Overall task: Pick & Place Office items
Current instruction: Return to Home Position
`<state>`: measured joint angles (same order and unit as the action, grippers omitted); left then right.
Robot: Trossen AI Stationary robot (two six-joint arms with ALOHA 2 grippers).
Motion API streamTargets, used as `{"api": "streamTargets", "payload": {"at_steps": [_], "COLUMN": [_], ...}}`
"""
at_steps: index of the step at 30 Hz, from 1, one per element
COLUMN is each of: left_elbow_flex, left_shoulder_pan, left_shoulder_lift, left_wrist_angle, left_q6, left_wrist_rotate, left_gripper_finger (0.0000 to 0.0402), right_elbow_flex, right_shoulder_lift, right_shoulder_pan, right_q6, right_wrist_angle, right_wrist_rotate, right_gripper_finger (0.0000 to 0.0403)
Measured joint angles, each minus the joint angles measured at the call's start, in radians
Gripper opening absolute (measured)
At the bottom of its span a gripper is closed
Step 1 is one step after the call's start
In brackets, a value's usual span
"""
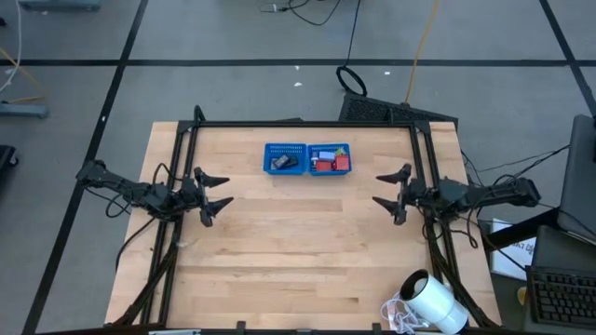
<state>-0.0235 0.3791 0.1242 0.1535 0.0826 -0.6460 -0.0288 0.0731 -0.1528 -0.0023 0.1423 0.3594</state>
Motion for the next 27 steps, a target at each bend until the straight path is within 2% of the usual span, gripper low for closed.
{"api": "streamTargets", "payload": {"at_steps": [11, 19, 27], "left_elbow_flex": [0.0, 0.0, 0.0], "left_shoulder_pan": [0.0, 0.0, 0.0], "left_shoulder_lift": [0.0, 0.0, 0.0], "left_wrist_angle": [0.0, 0.0, 0.0], "left_q6": [0.0, 0.0, 0.0], "left_wrist_rotate": [0.0, 0.0, 0.0], "left_gripper_finger": [0.031, 0.031, 0.031], "right_elbow_flex": [0.001, 0.001, 0.001], "right_shoulder_lift": [-0.047, -0.02, -0.012], "right_shoulder_pan": [0.0, 0.003, 0.003], "right_q6": [-0.066, -0.166, -0.168], "right_wrist_angle": [-0.095, -0.115, -0.079], "right_wrist_rotate": [-0.177, -0.18, -0.178], "right_gripper_finger": [0.0313, 0.0313, 0.0313]}}
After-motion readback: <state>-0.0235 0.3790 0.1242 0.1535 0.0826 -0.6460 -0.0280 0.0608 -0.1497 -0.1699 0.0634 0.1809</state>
